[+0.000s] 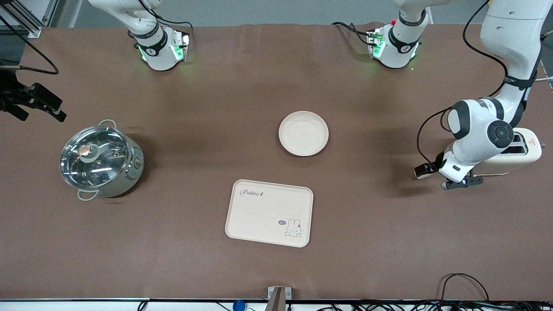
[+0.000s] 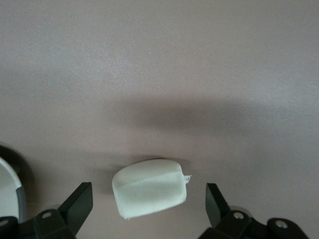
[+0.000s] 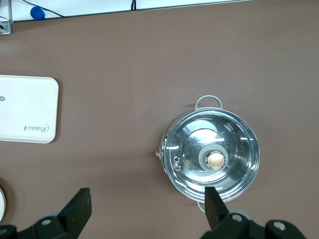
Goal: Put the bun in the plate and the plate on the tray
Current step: 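Close the left gripper on the white bun and lift it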
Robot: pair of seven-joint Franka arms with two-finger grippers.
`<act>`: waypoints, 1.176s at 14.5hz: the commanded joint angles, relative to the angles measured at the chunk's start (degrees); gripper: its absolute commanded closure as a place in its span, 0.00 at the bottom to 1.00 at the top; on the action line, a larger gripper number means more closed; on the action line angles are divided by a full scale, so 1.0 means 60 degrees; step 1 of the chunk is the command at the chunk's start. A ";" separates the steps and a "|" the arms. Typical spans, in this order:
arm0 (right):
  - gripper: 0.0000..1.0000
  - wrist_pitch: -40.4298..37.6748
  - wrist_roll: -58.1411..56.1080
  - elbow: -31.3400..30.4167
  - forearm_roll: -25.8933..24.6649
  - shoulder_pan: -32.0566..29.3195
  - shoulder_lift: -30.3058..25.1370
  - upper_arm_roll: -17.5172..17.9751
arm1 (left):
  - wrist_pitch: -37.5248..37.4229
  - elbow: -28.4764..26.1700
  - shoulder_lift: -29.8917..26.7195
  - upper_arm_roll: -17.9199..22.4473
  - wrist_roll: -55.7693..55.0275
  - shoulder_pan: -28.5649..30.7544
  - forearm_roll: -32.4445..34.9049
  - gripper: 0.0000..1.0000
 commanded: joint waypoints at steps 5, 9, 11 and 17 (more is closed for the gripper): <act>0.00 -0.0027 0.0022 0.0012 0.0005 -0.0132 -0.0020 0.0078 | 0.0516 -0.0214 0.0147 -0.0076 0.0258 0.0262 0.0058 0.05; 0.00 -0.0042 0.0022 -0.0002 0.0005 -0.0132 -0.0020 0.0078 | 0.0501 -0.0272 0.0089 -0.0076 0.0258 0.0321 0.0058 0.47; 0.00 -0.0042 0.0022 -0.0002 0.0005 -0.0132 -0.0020 0.0078 | 0.0501 -0.0287 0.0074 -0.0076 0.0273 0.0321 0.0058 0.68; 0.00 -0.0042 0.0022 -0.0002 0.0005 -0.0132 -0.0020 0.0078 | 0.0370 -0.0229 -0.0087 -0.0090 0.0375 0.0336 0.0043 0.99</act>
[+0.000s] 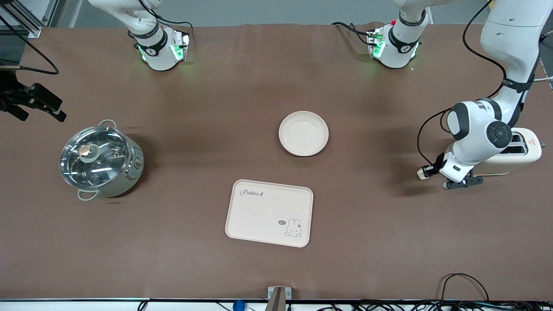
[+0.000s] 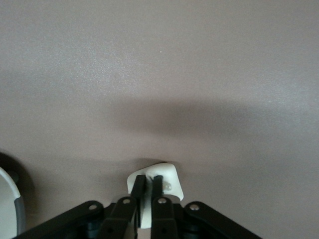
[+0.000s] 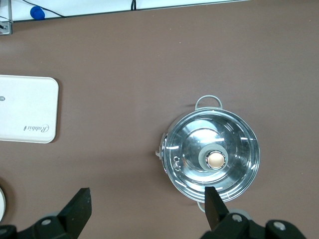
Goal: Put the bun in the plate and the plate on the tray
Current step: 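Close the left gripper on the white bun and lift it, then carry the bun with the left gripper and lower it onto the plate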
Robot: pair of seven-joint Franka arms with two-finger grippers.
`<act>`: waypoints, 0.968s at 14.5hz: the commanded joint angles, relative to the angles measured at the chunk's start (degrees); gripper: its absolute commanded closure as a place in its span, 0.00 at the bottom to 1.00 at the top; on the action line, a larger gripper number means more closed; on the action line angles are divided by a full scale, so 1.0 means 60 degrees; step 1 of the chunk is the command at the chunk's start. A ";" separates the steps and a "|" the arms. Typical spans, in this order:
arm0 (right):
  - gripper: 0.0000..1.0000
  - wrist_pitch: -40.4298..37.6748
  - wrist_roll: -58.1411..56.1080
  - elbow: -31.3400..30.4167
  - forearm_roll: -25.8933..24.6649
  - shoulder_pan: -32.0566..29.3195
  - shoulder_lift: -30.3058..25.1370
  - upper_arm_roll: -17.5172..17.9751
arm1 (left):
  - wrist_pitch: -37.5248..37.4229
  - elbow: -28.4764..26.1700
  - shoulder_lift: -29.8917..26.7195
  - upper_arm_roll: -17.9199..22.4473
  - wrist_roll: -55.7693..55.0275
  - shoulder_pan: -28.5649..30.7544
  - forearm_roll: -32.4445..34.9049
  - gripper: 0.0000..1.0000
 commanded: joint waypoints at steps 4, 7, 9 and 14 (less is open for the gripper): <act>0.00 -0.0040 0.0022 -0.0002 0.0005 -0.0132 -0.0024 0.0079 | -0.3252 0.1557 -0.0797 -0.0066 0.0199 0.0100 -0.0015 1.00; 0.00 -0.0040 0.0022 -0.0002 0.0005 -0.0147 -0.0024 0.0079 | -0.4670 0.2238 -0.1208 -0.0269 0.0098 0.0086 -0.0335 1.00; 0.00 -0.0040 0.0022 -0.0002 0.0005 -0.0162 -0.0024 0.0064 | -0.5035 0.2078 -0.1632 -0.0941 -0.0718 0.0056 -0.0542 1.00; 0.00 -0.0142 -0.0066 -0.0002 -0.0039 -0.0147 -0.0024 0.0050 | -0.5286 0.1930 -0.2117 -0.3254 -0.4568 -0.0017 -0.0484 1.00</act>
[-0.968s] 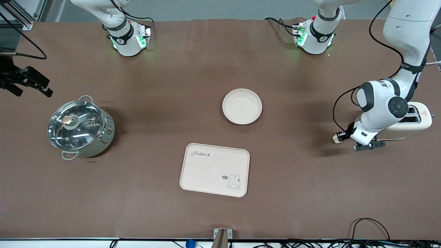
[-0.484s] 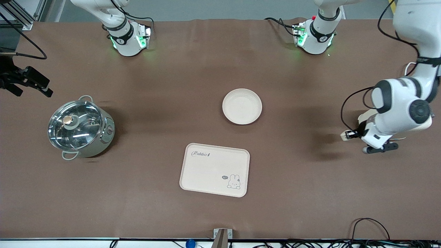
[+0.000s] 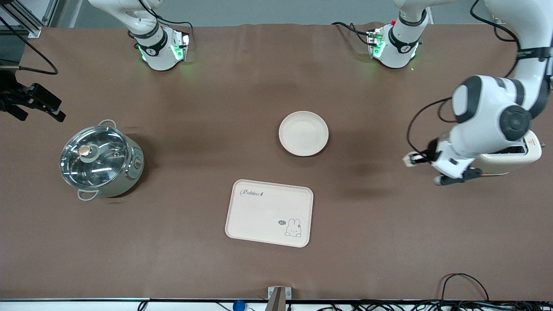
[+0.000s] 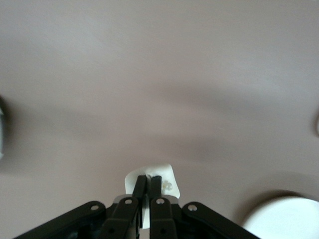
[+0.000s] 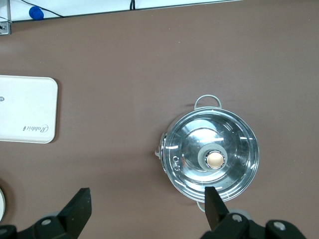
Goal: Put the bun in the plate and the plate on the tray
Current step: 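Carry the bun with the left gripper and lower it onto the plate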
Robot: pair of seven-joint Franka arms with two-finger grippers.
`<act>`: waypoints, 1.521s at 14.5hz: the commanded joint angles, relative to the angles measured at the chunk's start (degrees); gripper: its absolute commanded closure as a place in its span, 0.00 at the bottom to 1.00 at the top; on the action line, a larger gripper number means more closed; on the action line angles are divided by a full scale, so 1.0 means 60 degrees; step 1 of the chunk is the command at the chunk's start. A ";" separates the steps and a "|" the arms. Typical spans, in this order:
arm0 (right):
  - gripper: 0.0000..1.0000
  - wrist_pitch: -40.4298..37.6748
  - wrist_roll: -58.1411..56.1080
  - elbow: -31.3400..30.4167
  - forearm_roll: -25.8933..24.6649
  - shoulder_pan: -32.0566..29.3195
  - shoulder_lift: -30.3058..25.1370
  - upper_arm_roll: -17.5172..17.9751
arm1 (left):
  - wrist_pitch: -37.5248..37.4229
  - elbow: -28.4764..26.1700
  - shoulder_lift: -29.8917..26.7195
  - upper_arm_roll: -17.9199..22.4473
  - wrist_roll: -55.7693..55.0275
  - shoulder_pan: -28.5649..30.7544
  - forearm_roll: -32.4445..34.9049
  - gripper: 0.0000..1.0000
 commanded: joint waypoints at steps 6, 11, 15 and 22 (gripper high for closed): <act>0.00 -0.0977 -0.0081 0.0012 -0.0185 -0.0445 0.0352 0.0074 | 0.0832 -0.0221 0.0941 -0.1785 -0.5568 -0.1277 0.0859 1.00; 0.00 -0.1268 -0.0081 0.0012 -0.0098 -0.0768 0.0880 0.0089 | 0.1670 -0.0060 0.1617 -0.1799 -0.7844 -0.2188 0.1347 1.00; 0.00 -0.1886 -0.0066 -0.0017 -0.0025 -0.0068 0.1612 0.0133 | 0.1846 -0.0089 0.1867 -0.1785 -0.8313 -0.2481 0.1347 1.00; 0.00 -0.0119 0.0385 -0.1156 0.3036 0.0855 0.2464 0.0133 | 0.3233 -0.0642 0.2175 -0.1785 -1.1181 -0.3155 0.1347 0.99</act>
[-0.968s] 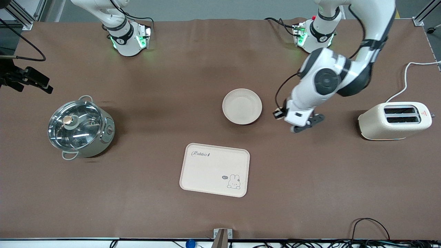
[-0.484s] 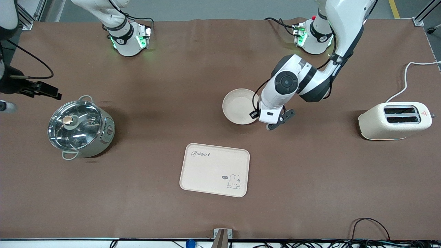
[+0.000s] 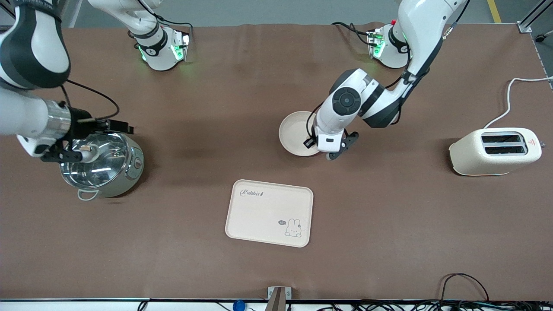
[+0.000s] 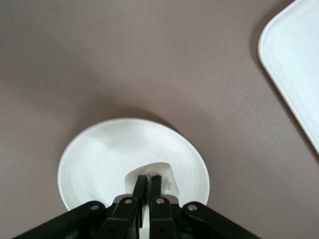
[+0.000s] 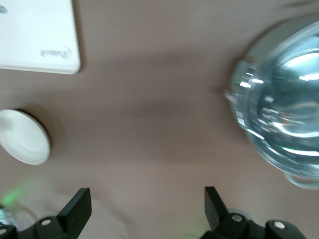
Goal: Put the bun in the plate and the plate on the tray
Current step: 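Release the bun with the left gripper while the right gripper reaches the plate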
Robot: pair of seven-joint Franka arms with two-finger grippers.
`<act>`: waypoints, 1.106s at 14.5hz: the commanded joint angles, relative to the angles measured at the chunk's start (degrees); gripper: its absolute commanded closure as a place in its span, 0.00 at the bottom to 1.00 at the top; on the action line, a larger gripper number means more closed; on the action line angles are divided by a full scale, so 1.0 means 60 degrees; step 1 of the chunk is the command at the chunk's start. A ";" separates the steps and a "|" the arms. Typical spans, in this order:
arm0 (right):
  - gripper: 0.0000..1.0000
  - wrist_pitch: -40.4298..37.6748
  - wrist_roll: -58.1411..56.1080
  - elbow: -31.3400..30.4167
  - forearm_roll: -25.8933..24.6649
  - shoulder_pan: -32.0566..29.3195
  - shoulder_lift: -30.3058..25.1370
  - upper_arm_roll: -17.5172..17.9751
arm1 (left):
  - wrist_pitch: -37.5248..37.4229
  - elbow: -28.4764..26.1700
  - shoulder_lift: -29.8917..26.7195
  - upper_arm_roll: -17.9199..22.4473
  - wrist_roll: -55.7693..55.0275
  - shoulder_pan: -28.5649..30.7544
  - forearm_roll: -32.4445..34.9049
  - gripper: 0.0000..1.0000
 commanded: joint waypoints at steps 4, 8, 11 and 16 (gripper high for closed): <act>0.00 0.3068 0.2360 -0.1764 0.1203 0.2142 0.0034 -0.0031 | 0.1737 -0.1340 -0.0042 -0.0004 -0.1145 -0.0138 0.0188 0.99; 0.00 0.5266 0.2875 -0.2542 0.2358 0.3578 0.0735 -0.0031 | 0.2807 -0.1956 -0.0071 0.0010 -0.1160 -0.0299 0.0203 0.93; 0.00 0.7138 0.2964 -0.2966 0.3004 0.4589 0.1409 -0.0031 | 0.2807 -0.1913 -0.0028 0.0025 -0.1160 -0.0299 0.0203 0.74; 0.00 0.8945 0.2964 -0.3041 0.4103 0.5894 0.2318 -0.0016 | 0.2240 -0.1883 -0.0318 0.0054 -0.0706 -0.0022 0.0627 0.08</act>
